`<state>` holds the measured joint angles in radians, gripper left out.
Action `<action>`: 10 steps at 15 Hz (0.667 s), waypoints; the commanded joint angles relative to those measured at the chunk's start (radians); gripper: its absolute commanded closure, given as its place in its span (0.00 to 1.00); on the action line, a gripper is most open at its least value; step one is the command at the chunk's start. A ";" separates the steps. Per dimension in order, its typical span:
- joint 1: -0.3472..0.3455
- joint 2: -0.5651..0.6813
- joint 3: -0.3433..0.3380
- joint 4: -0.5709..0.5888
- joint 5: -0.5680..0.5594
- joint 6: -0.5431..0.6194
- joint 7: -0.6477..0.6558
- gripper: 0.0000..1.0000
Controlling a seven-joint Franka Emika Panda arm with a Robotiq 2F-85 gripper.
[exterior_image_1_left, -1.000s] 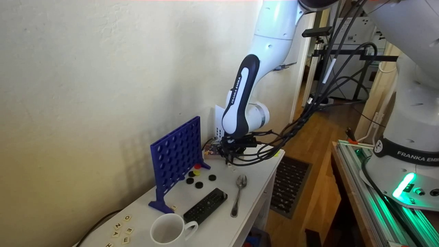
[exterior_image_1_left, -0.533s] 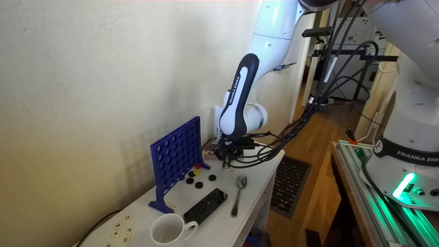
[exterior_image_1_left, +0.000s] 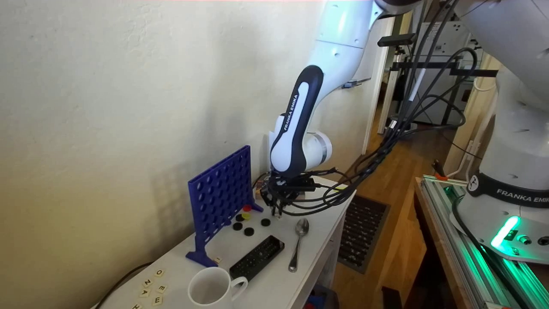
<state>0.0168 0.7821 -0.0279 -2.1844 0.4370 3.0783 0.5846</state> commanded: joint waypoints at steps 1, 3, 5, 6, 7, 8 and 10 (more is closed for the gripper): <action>0.034 -0.001 -0.009 0.002 0.011 0.042 -0.005 0.95; 0.118 -0.010 -0.096 -0.023 0.015 0.090 0.032 0.95; 0.157 -0.026 -0.154 -0.046 0.018 0.075 0.042 0.95; 0.179 -0.029 -0.184 -0.058 0.019 0.068 0.053 0.95; 0.154 -0.042 -0.168 -0.073 0.022 0.059 0.049 0.95; 0.142 -0.051 -0.162 -0.085 0.020 0.048 0.049 0.95; 0.087 -0.070 -0.110 -0.110 0.024 0.024 0.042 0.95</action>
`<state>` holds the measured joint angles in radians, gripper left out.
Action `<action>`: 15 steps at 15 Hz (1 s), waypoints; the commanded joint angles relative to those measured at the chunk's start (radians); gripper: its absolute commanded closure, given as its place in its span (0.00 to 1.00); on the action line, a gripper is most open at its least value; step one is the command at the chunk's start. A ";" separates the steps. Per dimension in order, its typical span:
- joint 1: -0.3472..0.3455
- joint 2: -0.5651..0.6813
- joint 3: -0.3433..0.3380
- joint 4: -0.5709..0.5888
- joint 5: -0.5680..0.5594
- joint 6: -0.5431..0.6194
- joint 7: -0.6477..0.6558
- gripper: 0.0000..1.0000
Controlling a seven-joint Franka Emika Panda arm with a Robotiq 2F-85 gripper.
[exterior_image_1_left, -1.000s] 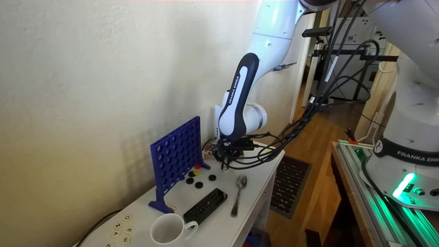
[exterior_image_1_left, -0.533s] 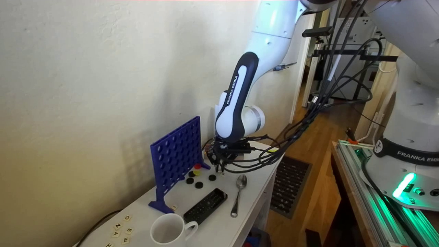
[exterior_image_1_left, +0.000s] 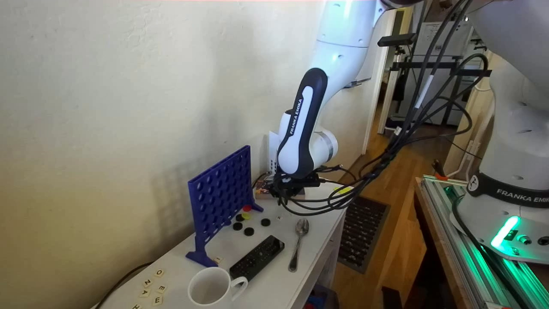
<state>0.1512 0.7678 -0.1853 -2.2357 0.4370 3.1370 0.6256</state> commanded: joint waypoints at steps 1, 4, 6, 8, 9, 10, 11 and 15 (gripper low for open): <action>-0.098 -0.071 0.096 -0.072 0.037 -0.045 0.000 0.95; -0.077 -0.027 0.071 -0.041 0.024 -0.023 0.011 0.78; -0.074 -0.024 0.065 -0.037 0.024 -0.022 0.011 0.78; -0.071 -0.023 0.065 -0.035 0.024 -0.022 0.011 0.95; -0.024 -0.008 0.029 -0.017 0.045 -0.052 0.066 0.95; -0.001 -0.003 0.010 -0.007 0.063 -0.076 0.113 0.95; 0.029 0.003 -0.021 0.002 0.074 -0.113 0.177 0.95; 0.043 0.000 -0.053 0.032 0.053 -0.230 0.388 0.95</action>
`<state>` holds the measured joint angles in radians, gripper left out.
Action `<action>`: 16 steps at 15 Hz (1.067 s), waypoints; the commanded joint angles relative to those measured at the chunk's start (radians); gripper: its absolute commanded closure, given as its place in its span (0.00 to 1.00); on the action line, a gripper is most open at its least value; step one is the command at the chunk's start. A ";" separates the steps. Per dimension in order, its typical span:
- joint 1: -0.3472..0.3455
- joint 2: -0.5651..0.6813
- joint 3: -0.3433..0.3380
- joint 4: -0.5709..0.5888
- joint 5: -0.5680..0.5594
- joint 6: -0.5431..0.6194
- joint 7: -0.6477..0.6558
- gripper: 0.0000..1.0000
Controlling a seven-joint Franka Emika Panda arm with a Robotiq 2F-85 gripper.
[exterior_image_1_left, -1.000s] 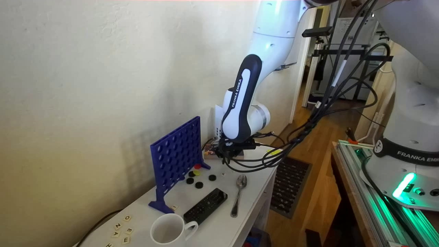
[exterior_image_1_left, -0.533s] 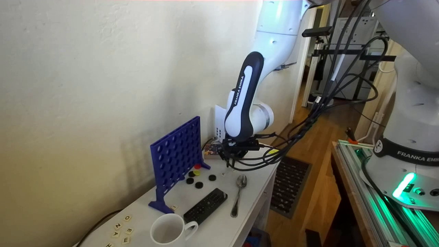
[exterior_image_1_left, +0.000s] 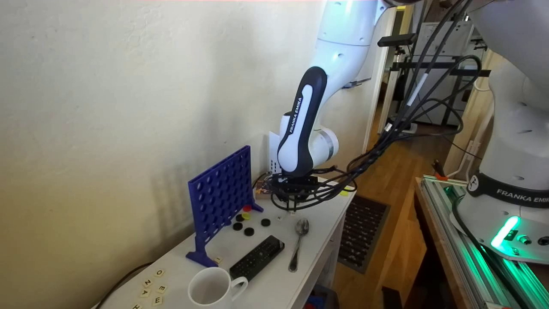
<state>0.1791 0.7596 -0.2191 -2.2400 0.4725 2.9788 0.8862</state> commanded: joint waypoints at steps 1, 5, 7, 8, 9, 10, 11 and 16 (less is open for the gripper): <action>0.007 0.004 -0.016 0.042 0.015 -0.092 0.174 0.95; -0.027 0.009 -0.007 0.073 0.010 -0.119 0.336 0.95; -0.041 0.014 -0.007 0.085 -0.003 -0.132 0.396 0.95; -0.047 0.018 -0.006 0.093 -0.007 -0.136 0.422 0.95; -0.059 0.021 -0.001 0.102 -0.009 -0.148 0.443 0.95; -0.062 0.028 -0.002 0.110 -0.015 -0.159 0.465 0.95; -0.073 0.033 0.005 0.121 -0.017 -0.169 0.476 0.95; -0.086 0.052 0.017 0.155 -0.028 -0.209 0.535 0.95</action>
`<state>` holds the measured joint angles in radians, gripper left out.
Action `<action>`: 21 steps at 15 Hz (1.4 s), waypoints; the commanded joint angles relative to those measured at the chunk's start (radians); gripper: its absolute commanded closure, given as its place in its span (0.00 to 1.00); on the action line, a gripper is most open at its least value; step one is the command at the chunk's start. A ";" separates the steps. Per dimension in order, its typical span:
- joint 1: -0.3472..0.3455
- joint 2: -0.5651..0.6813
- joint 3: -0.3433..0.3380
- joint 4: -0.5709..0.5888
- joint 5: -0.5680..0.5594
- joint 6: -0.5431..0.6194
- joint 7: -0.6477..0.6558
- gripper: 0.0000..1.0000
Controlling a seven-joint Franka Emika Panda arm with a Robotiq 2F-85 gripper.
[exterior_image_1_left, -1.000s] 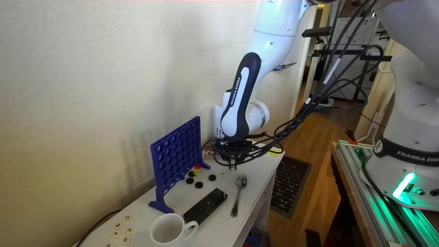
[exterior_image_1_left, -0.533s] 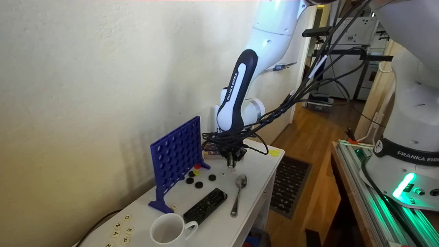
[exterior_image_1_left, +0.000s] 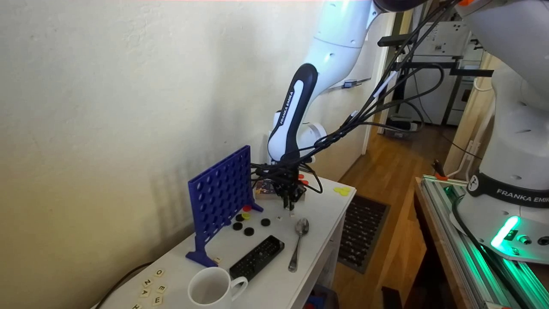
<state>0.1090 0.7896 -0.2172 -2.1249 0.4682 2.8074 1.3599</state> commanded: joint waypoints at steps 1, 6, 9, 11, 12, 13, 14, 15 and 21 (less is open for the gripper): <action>-0.013 0.020 0.012 0.042 -0.028 -0.042 0.073 0.53; -0.001 -0.026 0.006 -0.014 -0.050 -0.005 0.080 0.26; -0.009 -0.042 0.022 -0.047 -0.073 0.082 0.011 0.03; -0.007 -0.045 0.021 -0.059 -0.093 0.118 -0.016 0.00; -0.014 -0.044 0.028 -0.063 -0.097 0.131 -0.035 0.00; -0.014 -0.038 0.029 -0.062 -0.101 0.144 -0.047 0.00; -0.022 -0.031 0.037 -0.060 -0.102 0.153 -0.064 0.00; -0.026 -0.025 0.040 -0.058 -0.100 0.163 -0.075 0.00; -0.059 0.001 0.078 -0.033 -0.084 0.169 -0.135 0.00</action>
<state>0.0755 0.7818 -0.1646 -2.1675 0.3877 2.9623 1.2517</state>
